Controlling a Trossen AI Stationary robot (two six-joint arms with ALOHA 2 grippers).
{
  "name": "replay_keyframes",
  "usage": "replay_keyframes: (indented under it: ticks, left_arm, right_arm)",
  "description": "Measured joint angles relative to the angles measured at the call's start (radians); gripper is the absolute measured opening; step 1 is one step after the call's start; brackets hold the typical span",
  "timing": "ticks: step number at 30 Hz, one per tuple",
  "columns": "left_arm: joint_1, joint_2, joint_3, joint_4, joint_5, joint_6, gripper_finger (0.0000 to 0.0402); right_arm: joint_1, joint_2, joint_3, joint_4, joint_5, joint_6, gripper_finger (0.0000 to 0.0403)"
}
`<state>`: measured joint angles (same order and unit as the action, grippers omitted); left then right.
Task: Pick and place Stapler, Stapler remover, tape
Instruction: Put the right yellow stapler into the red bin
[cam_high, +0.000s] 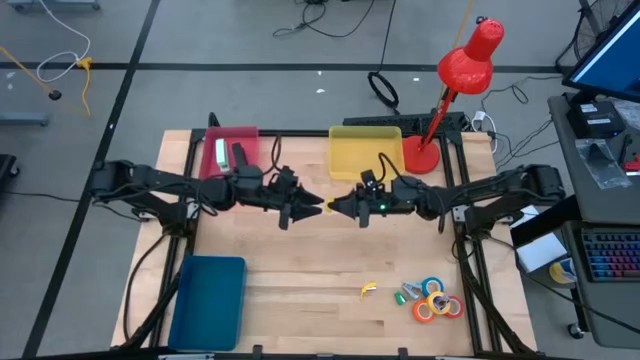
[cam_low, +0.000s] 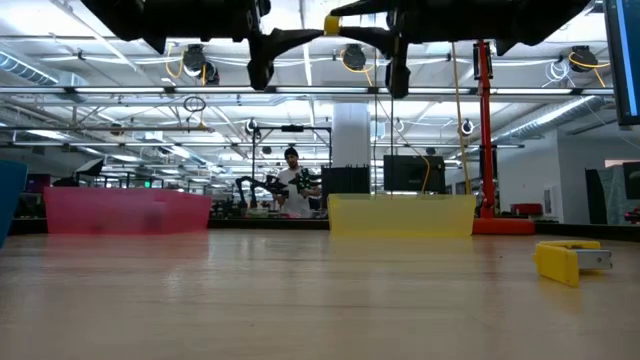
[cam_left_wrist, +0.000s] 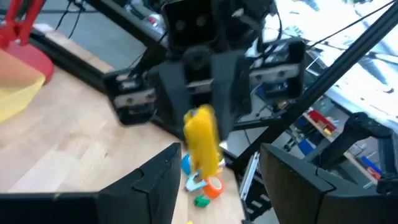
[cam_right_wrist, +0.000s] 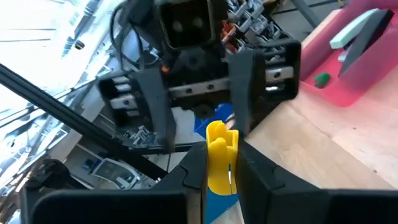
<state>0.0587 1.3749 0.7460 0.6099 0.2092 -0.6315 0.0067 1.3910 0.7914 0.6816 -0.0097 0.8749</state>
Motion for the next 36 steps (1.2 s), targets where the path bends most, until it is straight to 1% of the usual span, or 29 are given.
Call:
replay_keyframes:
  ticks: [6, 19, 25, 32, 36]
  left_arm:
    - [-0.016, 0.014, 0.000, -0.004, -0.002, -0.023, 0.0216]
    - [-0.016, 0.014, 0.000, -0.008, -0.080, -0.029, 0.0216]
    - [-0.017, 0.014, 0.000, -0.008, -0.082, -0.032, 0.0216]
    - [-0.017, 0.014, 0.000, -0.007, -0.087, -0.032, 0.0216]
    - [-0.017, 0.014, 0.000, -0.011, -0.090, -0.033, 0.0216]
  right_arm:
    - [-0.004, -0.001, 0.000, -0.010, 0.006, -0.001, 0.0043]
    - [-0.007, -0.001, 0.014, -0.009, 0.012, 0.002, 0.0043]
    - [-0.014, -0.001, 0.052, -0.078, 0.036, -0.033, 0.0043]
    - [-0.019, -0.001, 0.059, -0.081, 0.049, -0.038, 0.0043]
    - [-0.019, 0.051, 0.070, -0.053, 0.042, -0.019, 0.0043]
